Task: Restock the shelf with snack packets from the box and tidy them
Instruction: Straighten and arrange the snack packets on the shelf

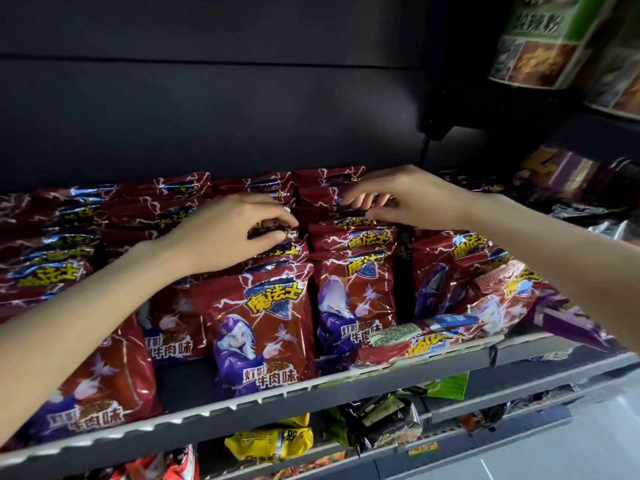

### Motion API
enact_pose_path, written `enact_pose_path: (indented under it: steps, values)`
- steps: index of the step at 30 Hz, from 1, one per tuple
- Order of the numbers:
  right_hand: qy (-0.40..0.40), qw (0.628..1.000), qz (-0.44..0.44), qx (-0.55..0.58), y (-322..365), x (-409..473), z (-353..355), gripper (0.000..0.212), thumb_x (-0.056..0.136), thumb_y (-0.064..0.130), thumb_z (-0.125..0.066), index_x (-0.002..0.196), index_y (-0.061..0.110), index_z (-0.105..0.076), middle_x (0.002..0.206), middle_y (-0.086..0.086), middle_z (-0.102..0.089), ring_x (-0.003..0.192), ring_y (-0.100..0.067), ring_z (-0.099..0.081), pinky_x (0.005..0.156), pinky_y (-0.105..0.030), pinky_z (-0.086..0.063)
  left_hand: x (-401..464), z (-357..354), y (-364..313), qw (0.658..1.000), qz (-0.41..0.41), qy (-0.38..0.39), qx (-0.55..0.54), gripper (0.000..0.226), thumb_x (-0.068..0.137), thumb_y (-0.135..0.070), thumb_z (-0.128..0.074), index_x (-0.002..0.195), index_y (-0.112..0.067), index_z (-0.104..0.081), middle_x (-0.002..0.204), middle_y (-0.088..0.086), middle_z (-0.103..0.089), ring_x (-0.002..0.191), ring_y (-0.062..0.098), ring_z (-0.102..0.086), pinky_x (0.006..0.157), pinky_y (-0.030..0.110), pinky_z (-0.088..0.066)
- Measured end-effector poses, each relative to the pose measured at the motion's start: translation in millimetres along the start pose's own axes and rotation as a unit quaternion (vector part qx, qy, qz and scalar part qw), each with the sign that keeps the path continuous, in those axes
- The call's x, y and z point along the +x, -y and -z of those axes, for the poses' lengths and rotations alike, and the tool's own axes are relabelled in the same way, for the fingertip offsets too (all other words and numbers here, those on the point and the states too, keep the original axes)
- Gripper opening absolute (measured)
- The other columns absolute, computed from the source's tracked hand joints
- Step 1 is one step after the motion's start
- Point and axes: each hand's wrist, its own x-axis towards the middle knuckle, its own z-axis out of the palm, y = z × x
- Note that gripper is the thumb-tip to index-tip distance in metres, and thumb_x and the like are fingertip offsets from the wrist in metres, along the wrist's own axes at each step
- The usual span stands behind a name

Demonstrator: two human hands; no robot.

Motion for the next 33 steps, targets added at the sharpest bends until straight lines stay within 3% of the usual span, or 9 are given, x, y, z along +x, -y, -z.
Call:
enact_pose_path:
  steps: [7,13,15,18,20,23,25,29,33]
  values:
    - [-0.077,0.992,-0.082,-0.064,-16.4,-53.4,42.2,0.018,0.091,0.018,-0.061,0.107,0.019,-0.069,0.097,0.008,-0.070,0.088,-0.004,-0.064,0.082,-0.033,-0.054,39.1,-4.5,-41.6,0.995,-0.090,-0.016,0.041,0.025,0.094,-0.035,-0.051,0.116,-0.030,-0.062,0.114,-0.013,-0.061,0.106,0.004,-0.054,0.093,0.028,-0.045]
    - [0.015,0.994,-0.087,-0.070,-9.9,-66.2,16.2,0.025,0.091,0.030,-0.060,0.115,0.022,-0.066,0.112,0.007,-0.066,0.104,-0.009,-0.059,0.093,-0.032,-0.046,47.7,-30.3,-66.0,0.956,-0.073,0.188,0.213,0.052,0.093,-0.056,-0.042,0.137,-0.029,-0.044,0.137,-0.007,-0.051,0.120,0.015,-0.050,0.101,0.033,-0.038]
    - [0.053,0.991,-0.079,-0.094,-5.6,-61.2,3.0,0.029,0.093,0.034,-0.056,0.119,0.024,-0.063,0.117,0.006,-0.064,0.112,-0.012,-0.055,0.096,-0.035,-0.045,47.0,-33.3,-66.9,0.955,-0.057,0.193,0.220,0.055,0.093,-0.055,-0.042,0.141,-0.028,-0.040,0.142,-0.006,-0.047,0.123,0.019,-0.049,0.103,0.033,-0.034]
    - [0.026,0.993,-0.065,-0.096,1.2,-52.0,-2.5,0.027,0.094,0.033,-0.054,0.119,0.025,-0.062,0.117,0.007,-0.063,0.112,-0.013,-0.054,0.096,-0.040,-0.046,42.2,-22.2,-63.6,0.983,-0.056,0.110,0.136,0.044,0.094,-0.050,-0.044,0.132,-0.030,-0.050,0.132,-0.009,-0.056,0.117,0.010,-0.053,0.099,0.032,-0.042]
    - [-0.016,0.996,-0.055,-0.069,13.0,-42.6,1.1,0.024,0.094,0.029,-0.055,0.115,0.024,-0.065,0.113,0.007,-0.064,0.107,-0.013,-0.057,0.092,-0.040,-0.047,29.1,-7.0,-58.7,0.997,-0.056,-0.005,0.052,0.032,0.094,-0.042,-0.048,0.121,-0.028,-0.060,0.116,-0.012,-0.063,0.103,0.003,-0.058,0.091,0.031,-0.049]
    - [-0.051,0.997,-0.027,-0.045,37.1,-25.4,1.7,0.021,0.094,0.029,-0.055,0.110,0.024,-0.067,0.107,0.010,-0.067,0.097,-0.008,-0.062,0.086,-0.037,-0.051,-7.2,14.0,-42.4,0.983,-0.046,-0.176,-0.014,0.025,0.095,-0.034,-0.049,0.108,-0.023,-0.067,0.096,-0.017,-0.066,0.081,-0.002,-0.061,0.074,0.028,-0.054]
    - [-0.044,0.998,-0.008,-0.047,52.8,-12.0,-4.4,0.025,0.094,0.037,-0.051,0.111,0.026,-0.066,0.103,0.012,-0.068,0.089,-0.003,-0.063,0.080,-0.034,-0.053,-37.6,22.2,-26.3,0.977,-0.010,-0.214,0.003,0.027,0.094,-0.034,-0.046,0.104,-0.022,-0.068,0.089,-0.021,-0.063,0.075,-0.001,-0.062,0.069,0.030,-0.055]
    - [0.048,0.997,0.026,-0.059,79.2,14.3,-23.1,0.056,0.087,0.063,-0.040,0.130,0.029,-0.053,0.126,0.011,-0.058,0.111,-0.007,-0.055,0.094,-0.033,-0.048,-96.0,29.2,5.1,0.986,0.074,-0.127,0.080,0.034,0.089,-0.044,-0.039,0.104,-0.030,-0.067,0.098,-0.020,-0.062,0.089,0.001,-0.058,0.083,0.034,-0.052]
    - [0.118,0.982,0.077,-0.121,99.7,32.5,-40.2,0.069,0.086,0.065,-0.042,0.144,0.028,-0.034,0.146,0.007,-0.038,0.133,-0.012,-0.034,0.108,-0.027,-0.026,-136.4,40.4,25.4,0.986,0.132,-0.002,0.103,0.037,0.088,-0.056,-0.039,0.116,-0.042,-0.059,0.111,-0.026,-0.054,0.107,0.000,-0.051,0.096,0.031,-0.043]
